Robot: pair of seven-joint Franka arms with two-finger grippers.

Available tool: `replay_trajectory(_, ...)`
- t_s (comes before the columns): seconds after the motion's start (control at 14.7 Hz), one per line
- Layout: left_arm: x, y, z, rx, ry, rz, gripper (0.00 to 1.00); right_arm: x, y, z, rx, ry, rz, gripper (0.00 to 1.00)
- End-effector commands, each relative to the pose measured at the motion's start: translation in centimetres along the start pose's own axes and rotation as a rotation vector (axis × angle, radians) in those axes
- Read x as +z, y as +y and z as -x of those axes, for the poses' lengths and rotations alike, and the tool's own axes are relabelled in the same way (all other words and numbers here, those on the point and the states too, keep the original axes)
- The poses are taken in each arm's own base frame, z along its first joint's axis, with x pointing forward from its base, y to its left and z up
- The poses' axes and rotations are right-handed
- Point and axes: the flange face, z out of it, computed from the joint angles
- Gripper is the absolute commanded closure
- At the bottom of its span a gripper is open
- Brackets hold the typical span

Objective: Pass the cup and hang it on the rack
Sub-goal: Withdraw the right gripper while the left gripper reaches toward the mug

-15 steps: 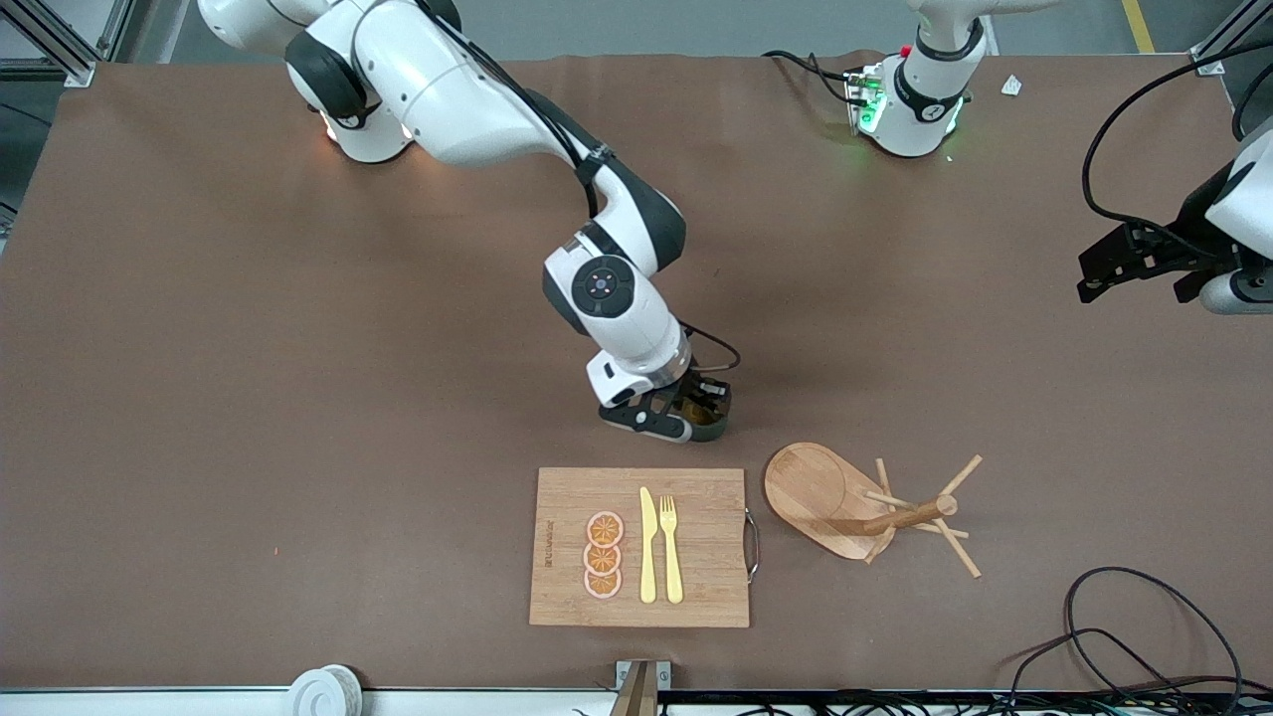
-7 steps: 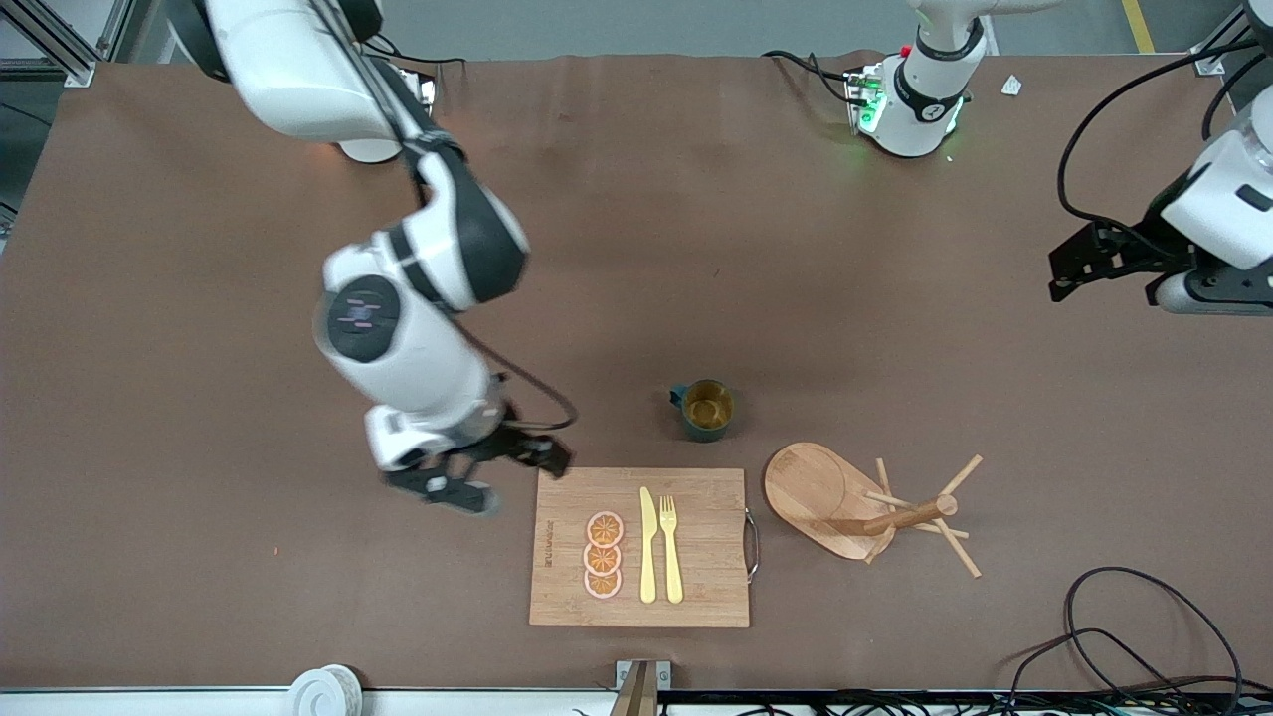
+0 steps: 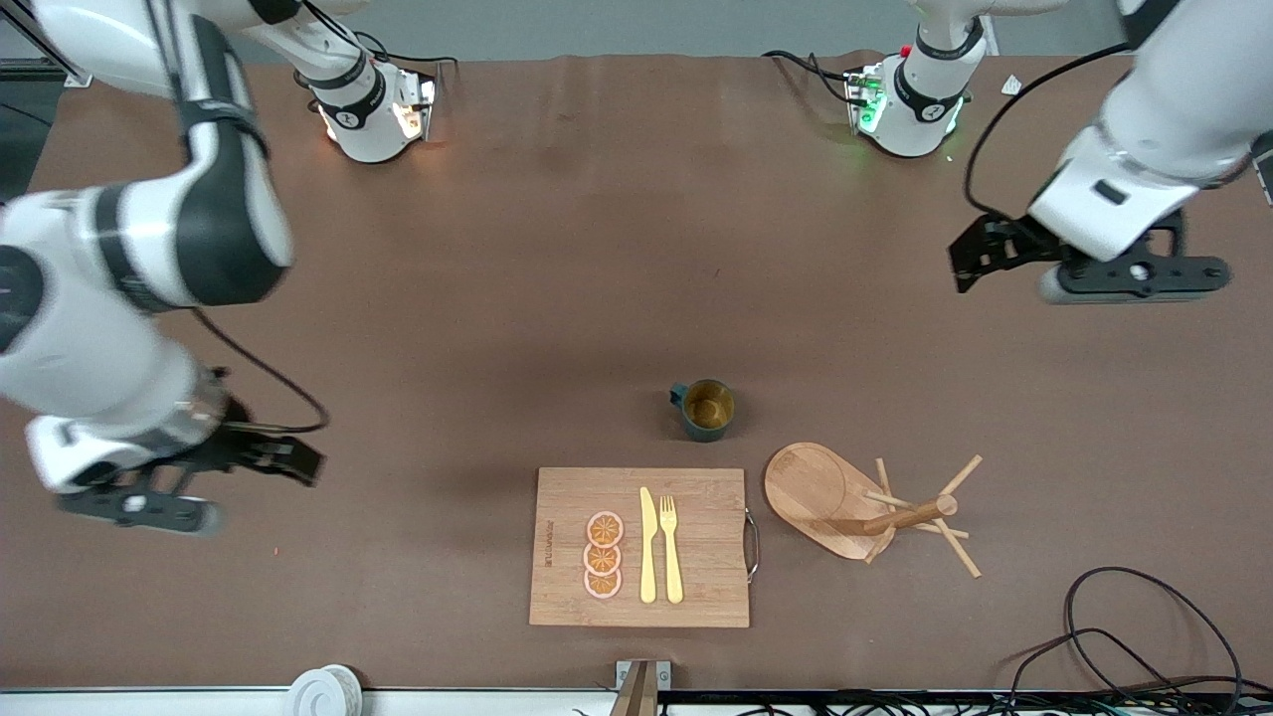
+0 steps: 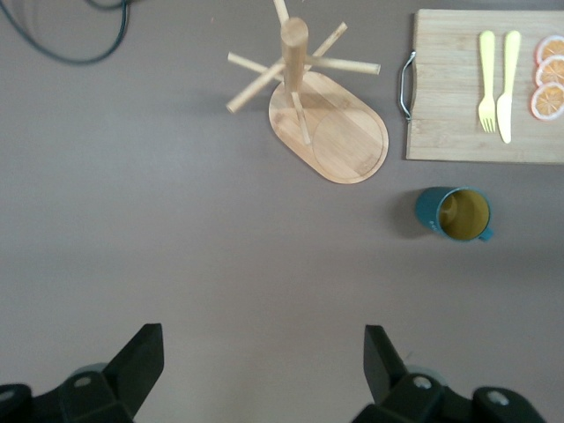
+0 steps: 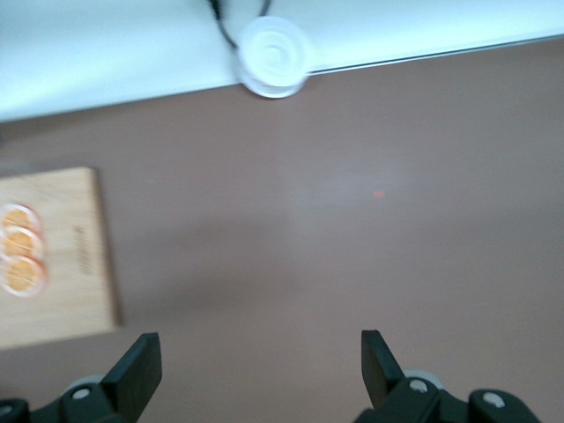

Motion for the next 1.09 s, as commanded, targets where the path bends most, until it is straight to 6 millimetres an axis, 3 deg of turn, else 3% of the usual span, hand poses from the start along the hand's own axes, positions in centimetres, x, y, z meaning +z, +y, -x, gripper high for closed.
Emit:
replay_trajectory(0.0,3.3,4.6,0.0,-0.110,-0.014,-0.066,0.00,-2.1,6.8,1.4,-0.073,-0.033,-0.002,0.00)
replay_trajectory(0.14,5.8,9.4,0.9,-0.157,0.014,-0.128,0.00,-3.1,10.5,2.5,-0.079,-0.041,-0.004,0.00)
replay_trajectory(0.34,10.8,15.3,2.1,-0.321,0.032,-0.179,0.00,-5.5,13.2,5.0,-0.059,-0.037,-0.011,0.00)
replay_trajectory(0.61,18.7,23.2,4.5,-0.412,0.127,-0.255,0.01,-8.0,15.2,8.5,-0.028,-0.020,-0.055,0.00)
replay_trajectory(0.82,23.4,28.4,6.7,-0.464,0.227,-0.229,0.05,-10.6,15.3,8.7,-0.043,-0.005,-0.054,0.00)
replay_trajectory(1.02,28.6,31.8,8.5,-0.438,0.343,-0.247,0.07,-10.7,15.5,8.6,-0.040,-0.003,-0.055,0.00)
